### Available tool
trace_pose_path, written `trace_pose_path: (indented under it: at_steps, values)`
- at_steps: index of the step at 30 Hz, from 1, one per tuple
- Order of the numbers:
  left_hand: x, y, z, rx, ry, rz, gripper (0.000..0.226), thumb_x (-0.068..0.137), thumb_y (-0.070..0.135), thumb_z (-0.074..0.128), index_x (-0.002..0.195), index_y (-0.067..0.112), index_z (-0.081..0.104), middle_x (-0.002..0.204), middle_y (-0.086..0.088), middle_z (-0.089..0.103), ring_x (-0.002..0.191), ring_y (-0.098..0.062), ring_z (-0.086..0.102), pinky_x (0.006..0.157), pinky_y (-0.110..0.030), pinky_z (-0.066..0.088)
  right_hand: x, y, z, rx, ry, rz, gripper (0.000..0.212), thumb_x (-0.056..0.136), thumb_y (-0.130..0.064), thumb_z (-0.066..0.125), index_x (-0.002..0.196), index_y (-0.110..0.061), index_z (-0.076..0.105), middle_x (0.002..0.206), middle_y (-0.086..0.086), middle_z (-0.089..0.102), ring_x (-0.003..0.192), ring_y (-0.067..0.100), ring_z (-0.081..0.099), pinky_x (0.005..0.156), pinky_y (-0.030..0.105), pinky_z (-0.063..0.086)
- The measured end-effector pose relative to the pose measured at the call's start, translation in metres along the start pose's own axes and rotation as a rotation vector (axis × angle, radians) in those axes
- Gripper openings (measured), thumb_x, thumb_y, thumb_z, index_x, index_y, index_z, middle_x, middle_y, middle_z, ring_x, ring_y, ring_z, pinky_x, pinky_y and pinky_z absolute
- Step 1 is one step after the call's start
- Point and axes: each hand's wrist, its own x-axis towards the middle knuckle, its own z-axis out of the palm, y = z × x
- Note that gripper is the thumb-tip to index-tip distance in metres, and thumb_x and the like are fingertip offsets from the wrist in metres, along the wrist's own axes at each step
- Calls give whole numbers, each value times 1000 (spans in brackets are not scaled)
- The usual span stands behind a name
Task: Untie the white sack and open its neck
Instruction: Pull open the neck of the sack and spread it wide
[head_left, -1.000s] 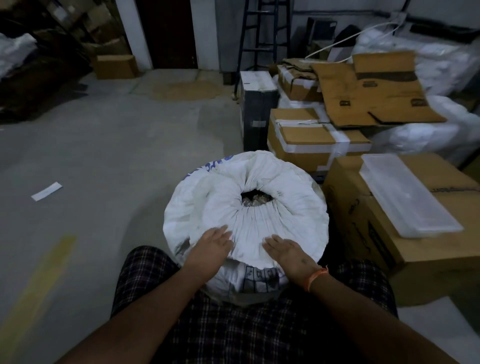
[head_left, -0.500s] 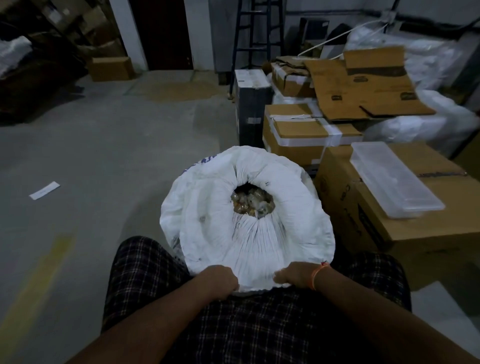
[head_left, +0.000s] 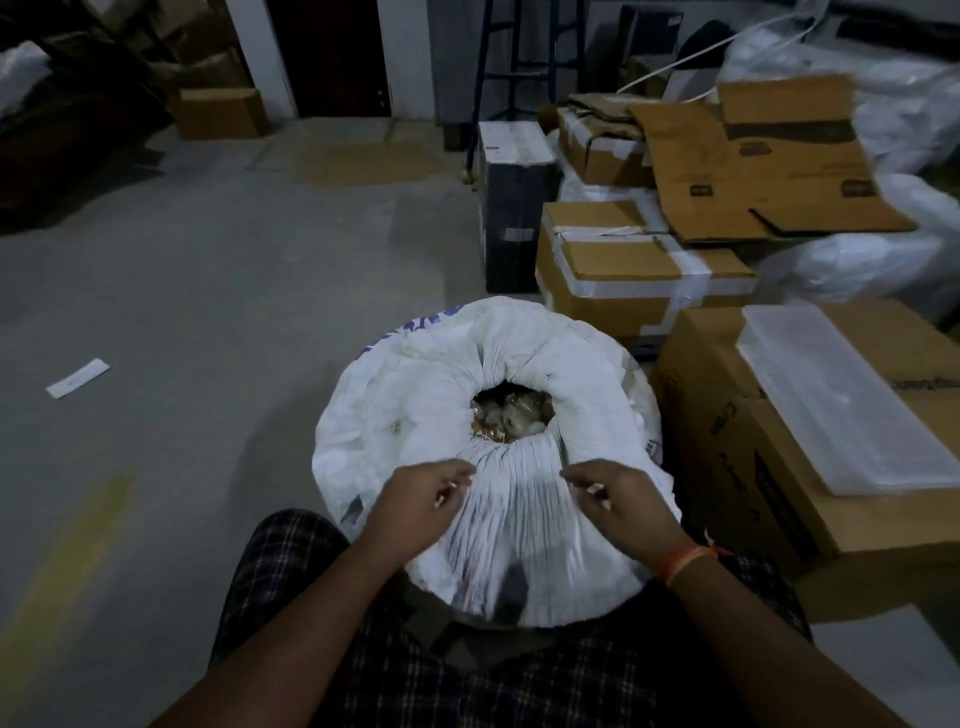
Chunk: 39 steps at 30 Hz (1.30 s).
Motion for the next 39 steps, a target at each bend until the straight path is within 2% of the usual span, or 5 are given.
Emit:
trace_pose_path:
  at_steps: [15, 21, 25, 33, 39]
  values:
    - [221, -59, -37, 77, 245, -172, 36, 88, 41, 70, 120, 26, 76, 130, -8, 72, 124, -24, 64, 111, -38, 47, 160, 84, -10, 43, 265, 310, 24, 85, -39, 69, 107, -31, 75, 117, 1, 69, 111, 18, 62, 97, 47, 53]
    - [256, -100, -34, -252, -23, -400, 30, 85, 41, 80, 113, 29, 74, 118, -6, 74, 109, -24, 72, 101, -42, 57, 182, 104, -24, 125, -10, 398, 25, 81, -22, 84, 103, -28, 75, 108, -21, 68, 96, -19, 59, 81, -1, 40]
    - [266, -112, -39, -232, -164, -383, 24, 83, 28, 85, 105, 34, 77, 118, -2, 76, 109, -24, 72, 99, -40, 59, 197, 102, -31, 27, 69, 307, 27, 86, -2, 73, 104, -23, 76, 108, -12, 70, 102, 0, 61, 87, -4, 36]
    - [283, -124, -88, 64, 532, -99, 18, 94, 14, 71, 109, 19, 80, 114, 7, 76, 106, -4, 66, 97, -4, 41, 294, 109, -60, -332, 446, 122, 25, 94, -4, 59, 109, -14, 76, 102, 18, 65, 92, 34, 60, 78, 26, 37]
    - [262, -166, -89, 205, 487, -212, 37, 94, 18, 65, 129, 24, 72, 117, -13, 77, 104, -33, 74, 97, -36, 56, 366, 100, -28, -383, 236, 246, 44, 97, -37, 40, 126, -19, 68, 126, 16, 59, 114, 36, 55, 83, 32, 39]
